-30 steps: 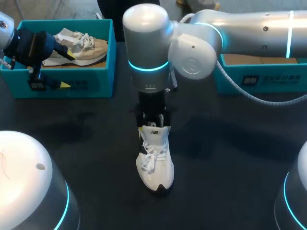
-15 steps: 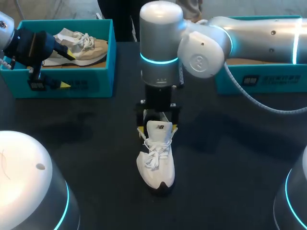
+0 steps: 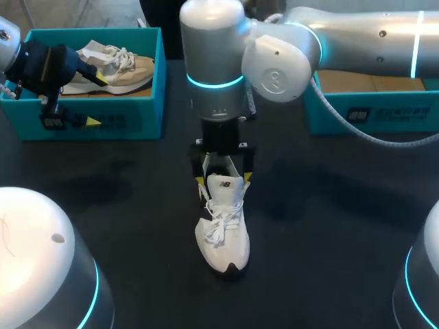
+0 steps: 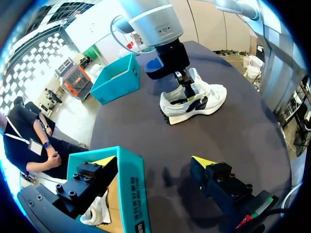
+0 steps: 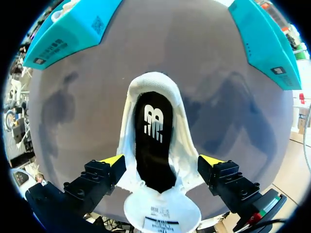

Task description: Take the shoe out of the shoebox, open the shoe tongue, remove and reinsert the insole, then place the shoe into the shoebox

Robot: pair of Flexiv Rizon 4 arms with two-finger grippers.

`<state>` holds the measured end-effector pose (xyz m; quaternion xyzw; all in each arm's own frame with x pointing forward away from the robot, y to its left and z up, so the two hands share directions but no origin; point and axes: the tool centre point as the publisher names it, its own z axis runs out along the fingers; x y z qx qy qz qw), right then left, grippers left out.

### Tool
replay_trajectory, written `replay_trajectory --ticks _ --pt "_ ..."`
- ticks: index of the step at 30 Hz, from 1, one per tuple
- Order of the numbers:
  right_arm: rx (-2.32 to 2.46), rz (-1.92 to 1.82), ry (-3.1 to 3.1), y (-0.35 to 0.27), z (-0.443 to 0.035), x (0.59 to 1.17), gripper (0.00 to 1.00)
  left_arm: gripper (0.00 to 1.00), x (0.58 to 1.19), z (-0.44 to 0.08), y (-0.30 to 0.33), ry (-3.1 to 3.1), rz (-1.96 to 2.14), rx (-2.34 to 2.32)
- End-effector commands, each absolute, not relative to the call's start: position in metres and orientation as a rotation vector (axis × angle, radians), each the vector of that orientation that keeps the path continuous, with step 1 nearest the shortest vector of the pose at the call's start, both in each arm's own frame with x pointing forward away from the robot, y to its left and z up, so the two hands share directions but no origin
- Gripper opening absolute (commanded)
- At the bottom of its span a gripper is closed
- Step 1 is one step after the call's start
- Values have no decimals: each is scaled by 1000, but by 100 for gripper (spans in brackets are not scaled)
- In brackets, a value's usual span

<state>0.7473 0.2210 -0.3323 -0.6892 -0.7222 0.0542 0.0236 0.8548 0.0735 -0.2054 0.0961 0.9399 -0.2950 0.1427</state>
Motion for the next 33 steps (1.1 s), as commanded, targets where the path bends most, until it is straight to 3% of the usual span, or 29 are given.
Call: replay_trajectory --ticks 1,19,26,30,33 --pt "-2164 159 -2261 222 -316 739 100 100 854 -205 73 2713 -847 277" --pt "-2305 132 -2321 234 -252 705 100 100 854 -205 73 2713 -847 277" --pt "-2323 129 -2277 238 -254 686 100 100 854 -205 73 2713 -847 277" --pt "-2336 116 -2235 238 -261 675 49 100 854 -205 73 2713 -847 277" --pt "-2344 107 -2206 237 -266 670 46 100 854 -205 73 2713 -847 277"
